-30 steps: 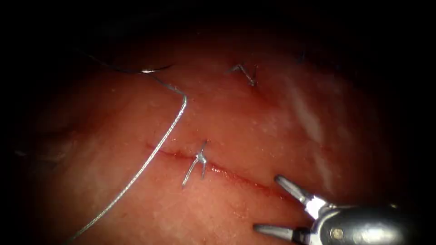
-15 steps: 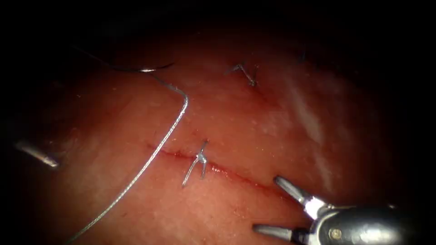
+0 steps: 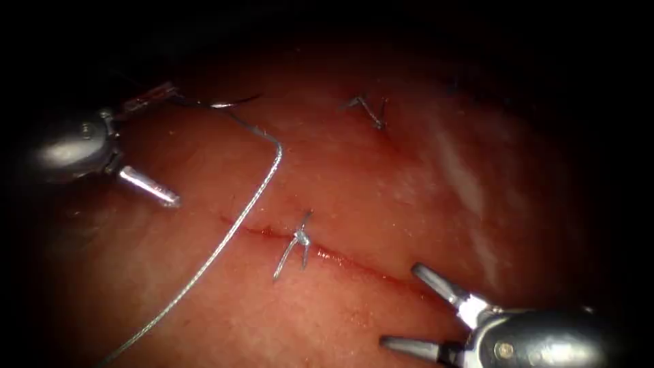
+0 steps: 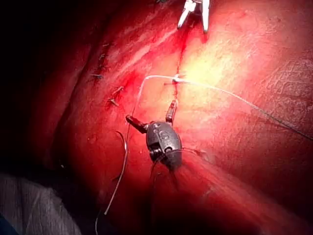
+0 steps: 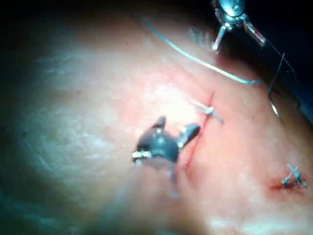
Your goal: Wound Closure
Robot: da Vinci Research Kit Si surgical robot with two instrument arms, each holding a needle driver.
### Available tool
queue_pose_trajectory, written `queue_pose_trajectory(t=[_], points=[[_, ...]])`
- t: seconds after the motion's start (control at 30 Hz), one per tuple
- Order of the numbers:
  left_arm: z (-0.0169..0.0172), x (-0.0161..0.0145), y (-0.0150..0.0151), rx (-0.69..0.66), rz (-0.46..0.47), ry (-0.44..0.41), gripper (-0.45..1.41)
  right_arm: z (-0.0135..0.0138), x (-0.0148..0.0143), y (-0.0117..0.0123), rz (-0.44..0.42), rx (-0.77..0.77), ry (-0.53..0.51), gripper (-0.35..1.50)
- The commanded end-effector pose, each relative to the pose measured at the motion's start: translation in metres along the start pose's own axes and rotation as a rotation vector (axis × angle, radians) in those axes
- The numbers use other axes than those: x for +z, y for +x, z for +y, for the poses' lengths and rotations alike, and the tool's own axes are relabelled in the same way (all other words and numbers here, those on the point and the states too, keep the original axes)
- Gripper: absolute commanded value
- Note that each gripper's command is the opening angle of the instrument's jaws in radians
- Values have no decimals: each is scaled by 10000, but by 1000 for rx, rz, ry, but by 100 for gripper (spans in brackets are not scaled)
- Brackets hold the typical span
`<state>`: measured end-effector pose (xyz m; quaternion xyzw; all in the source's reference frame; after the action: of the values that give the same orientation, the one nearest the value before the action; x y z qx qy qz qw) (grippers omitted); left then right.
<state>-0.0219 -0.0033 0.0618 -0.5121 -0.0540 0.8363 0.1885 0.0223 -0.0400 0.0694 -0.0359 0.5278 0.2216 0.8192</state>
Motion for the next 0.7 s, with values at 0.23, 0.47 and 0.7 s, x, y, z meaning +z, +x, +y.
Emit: queue_pose_trajectory(t=[0.23,0.47,0.7], points=[[-13,9,-10,-17,4,-5,74,0,6,4,-3,4,4,138],[-32,13,-9,-25,5,-6,64,3,4,6,-9,6,9,135],[-68,22,-17,-53,-6,16,44,4,-1,4,-9,11,13,129]])
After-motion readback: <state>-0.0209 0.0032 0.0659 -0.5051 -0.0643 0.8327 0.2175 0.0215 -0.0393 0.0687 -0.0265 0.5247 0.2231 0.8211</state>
